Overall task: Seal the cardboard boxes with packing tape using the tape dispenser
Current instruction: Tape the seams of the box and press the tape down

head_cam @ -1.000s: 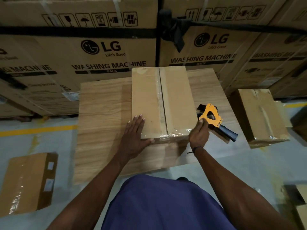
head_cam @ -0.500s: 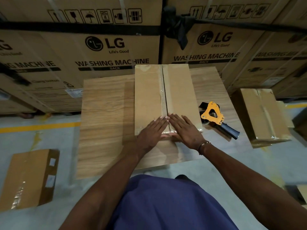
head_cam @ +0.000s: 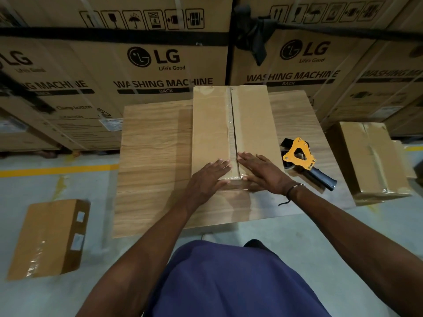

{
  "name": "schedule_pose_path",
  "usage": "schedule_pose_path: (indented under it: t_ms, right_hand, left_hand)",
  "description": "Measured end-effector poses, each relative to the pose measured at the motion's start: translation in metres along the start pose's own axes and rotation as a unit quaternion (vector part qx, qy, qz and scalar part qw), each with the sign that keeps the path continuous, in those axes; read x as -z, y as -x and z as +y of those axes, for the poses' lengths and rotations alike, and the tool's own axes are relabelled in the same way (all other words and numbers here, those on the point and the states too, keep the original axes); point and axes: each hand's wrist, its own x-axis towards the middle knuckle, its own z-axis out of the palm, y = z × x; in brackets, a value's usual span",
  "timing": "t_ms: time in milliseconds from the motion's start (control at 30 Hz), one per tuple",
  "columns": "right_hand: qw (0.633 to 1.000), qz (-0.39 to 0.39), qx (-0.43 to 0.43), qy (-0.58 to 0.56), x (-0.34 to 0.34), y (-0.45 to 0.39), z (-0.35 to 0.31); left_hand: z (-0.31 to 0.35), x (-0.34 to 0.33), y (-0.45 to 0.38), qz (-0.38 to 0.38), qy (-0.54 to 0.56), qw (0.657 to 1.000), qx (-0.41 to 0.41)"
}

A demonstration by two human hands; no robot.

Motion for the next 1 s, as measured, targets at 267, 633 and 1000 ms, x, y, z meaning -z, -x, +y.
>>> schedule_pose_path:
  t_ms: [267,633,1000]
  right_hand:
    - [0.989,-0.103,0.064,0.089,0.025,0.000,0.016]
    - [0.984,-0.076,0.041,0.154,0.032,0.045,0.039]
    - [0.997,-0.060,0.041,0.010,0.044,0.041,0.049]
  left_hand:
    - [-0.025,0.015,0.008,-0.047,0.100,0.994,-0.026]
    - [-0.043,0.016,0.030,-0.006,0.029,0.999,-0.040]
    - [-0.046,0.036,0.049,0.013,0.190,0.981,0.024]
